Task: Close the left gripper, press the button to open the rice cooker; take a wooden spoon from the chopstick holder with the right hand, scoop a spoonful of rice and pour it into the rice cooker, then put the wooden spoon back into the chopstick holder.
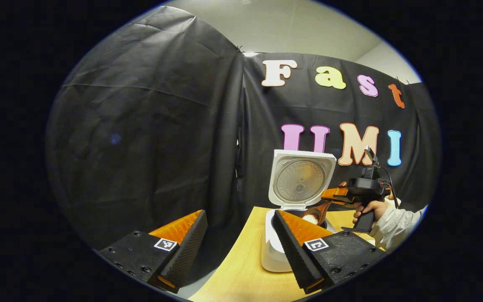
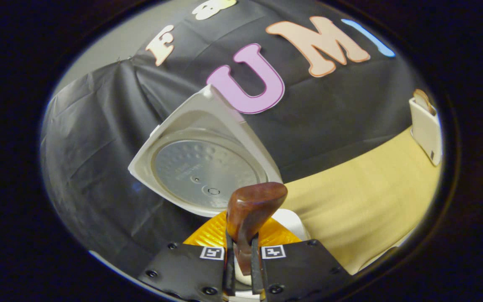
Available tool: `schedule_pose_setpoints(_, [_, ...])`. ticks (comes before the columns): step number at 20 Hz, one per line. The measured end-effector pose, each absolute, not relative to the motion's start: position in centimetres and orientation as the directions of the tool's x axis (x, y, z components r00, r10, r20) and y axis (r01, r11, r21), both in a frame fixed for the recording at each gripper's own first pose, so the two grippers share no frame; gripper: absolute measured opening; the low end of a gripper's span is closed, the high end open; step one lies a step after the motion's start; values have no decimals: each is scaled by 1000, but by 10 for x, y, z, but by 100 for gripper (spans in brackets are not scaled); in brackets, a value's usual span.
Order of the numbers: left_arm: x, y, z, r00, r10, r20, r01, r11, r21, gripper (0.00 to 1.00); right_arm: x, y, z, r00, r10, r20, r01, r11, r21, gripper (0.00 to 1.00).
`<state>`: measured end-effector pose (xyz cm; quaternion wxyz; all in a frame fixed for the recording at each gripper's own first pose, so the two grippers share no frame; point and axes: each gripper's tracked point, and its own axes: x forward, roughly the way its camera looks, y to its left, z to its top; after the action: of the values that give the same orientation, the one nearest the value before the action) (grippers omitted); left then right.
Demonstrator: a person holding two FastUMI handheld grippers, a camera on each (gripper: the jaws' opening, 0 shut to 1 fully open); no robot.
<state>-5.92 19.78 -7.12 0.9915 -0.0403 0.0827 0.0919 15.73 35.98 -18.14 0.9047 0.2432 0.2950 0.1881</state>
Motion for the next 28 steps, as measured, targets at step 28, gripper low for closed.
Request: schedule_pose_setpoints(28, [-50, 170, -65, 983, 152, -106, -163, 982, -101, 94, 123, 372, -107, 770, 569, -288, -533, 822, 200, 17])
